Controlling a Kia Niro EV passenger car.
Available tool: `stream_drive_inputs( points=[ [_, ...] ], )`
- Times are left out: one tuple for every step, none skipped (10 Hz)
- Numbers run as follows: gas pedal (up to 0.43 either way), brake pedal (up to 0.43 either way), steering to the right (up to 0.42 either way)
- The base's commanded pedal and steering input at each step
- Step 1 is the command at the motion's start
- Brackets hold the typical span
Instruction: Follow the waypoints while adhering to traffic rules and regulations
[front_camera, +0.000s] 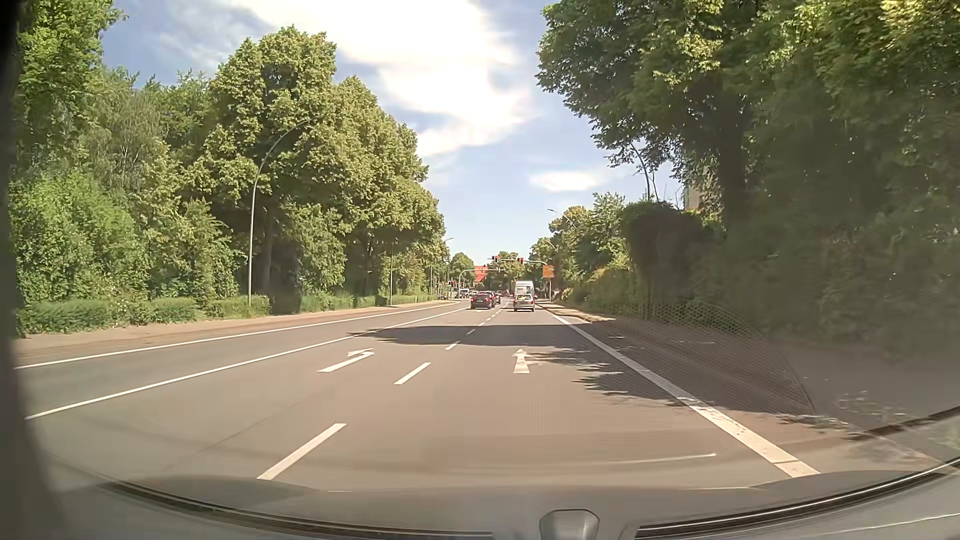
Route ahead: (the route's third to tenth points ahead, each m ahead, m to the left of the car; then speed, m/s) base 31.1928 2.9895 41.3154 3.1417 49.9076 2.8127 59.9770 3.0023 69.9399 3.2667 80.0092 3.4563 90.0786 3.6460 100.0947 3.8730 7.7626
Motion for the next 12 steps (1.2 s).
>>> stream_drive_inputs(
  points=[
    [0.0, 0.006, 0.007],
    [0.0, 0.006, 0.007],
    [0.0, 0.006, 0.006],
    [0.0, 0.006, 0.007],
    [0.0, 0.006, 0.007],
    [0.0, 0.006, 0.007],
    [0.0, 0.006, 0.007],
    [0.0, 0.006, 0.007],
    [0.0, 0.006, 0.007],
    [0.0, 0.006, 0.006],
    [0.0, 0.006, 0.007],
    [0.0, 0.006, 0.007]
  ],
)
